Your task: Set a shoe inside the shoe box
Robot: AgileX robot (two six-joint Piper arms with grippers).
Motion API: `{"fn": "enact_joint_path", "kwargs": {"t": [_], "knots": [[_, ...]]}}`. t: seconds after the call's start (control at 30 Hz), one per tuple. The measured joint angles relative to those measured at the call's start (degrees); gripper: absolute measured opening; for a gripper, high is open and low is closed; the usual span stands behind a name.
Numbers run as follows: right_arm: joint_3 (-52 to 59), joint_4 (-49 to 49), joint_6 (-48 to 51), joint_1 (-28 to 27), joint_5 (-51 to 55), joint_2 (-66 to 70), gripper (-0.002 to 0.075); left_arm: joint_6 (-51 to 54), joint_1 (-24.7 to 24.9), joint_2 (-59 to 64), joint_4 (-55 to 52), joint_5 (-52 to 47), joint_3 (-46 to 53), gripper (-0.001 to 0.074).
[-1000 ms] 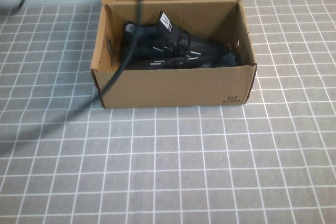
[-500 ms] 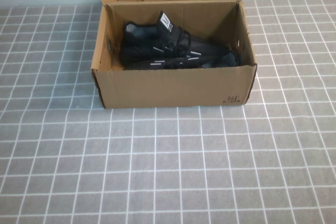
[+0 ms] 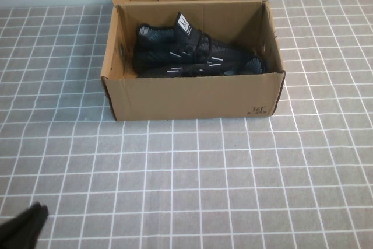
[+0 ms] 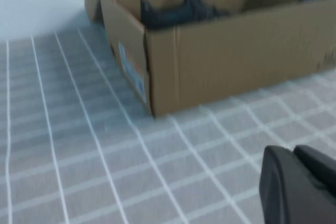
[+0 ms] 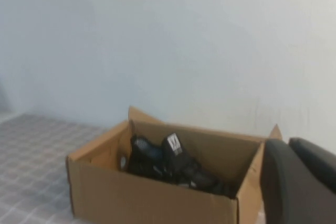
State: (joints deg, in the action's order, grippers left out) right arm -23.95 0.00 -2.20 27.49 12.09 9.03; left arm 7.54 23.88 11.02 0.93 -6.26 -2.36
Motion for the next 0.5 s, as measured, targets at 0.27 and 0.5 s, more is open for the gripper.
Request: {"fn": "enact_joint_path", "kwargs": {"t": [0.27, 0.5], "knots": [[12.6, 12.4, -0.2, 0.0, -17.5, 0.2, -0.0017, 0.0, 0.0, 0.0, 0.0, -6.9, 3.8, -0.0001], [14.2, 16.3, -0.2, 0.0, -10.1, 0.2, -0.0016, 0.0, 0.0, 0.0, 0.0, -9.3, 3.8, -0.0001]]}}
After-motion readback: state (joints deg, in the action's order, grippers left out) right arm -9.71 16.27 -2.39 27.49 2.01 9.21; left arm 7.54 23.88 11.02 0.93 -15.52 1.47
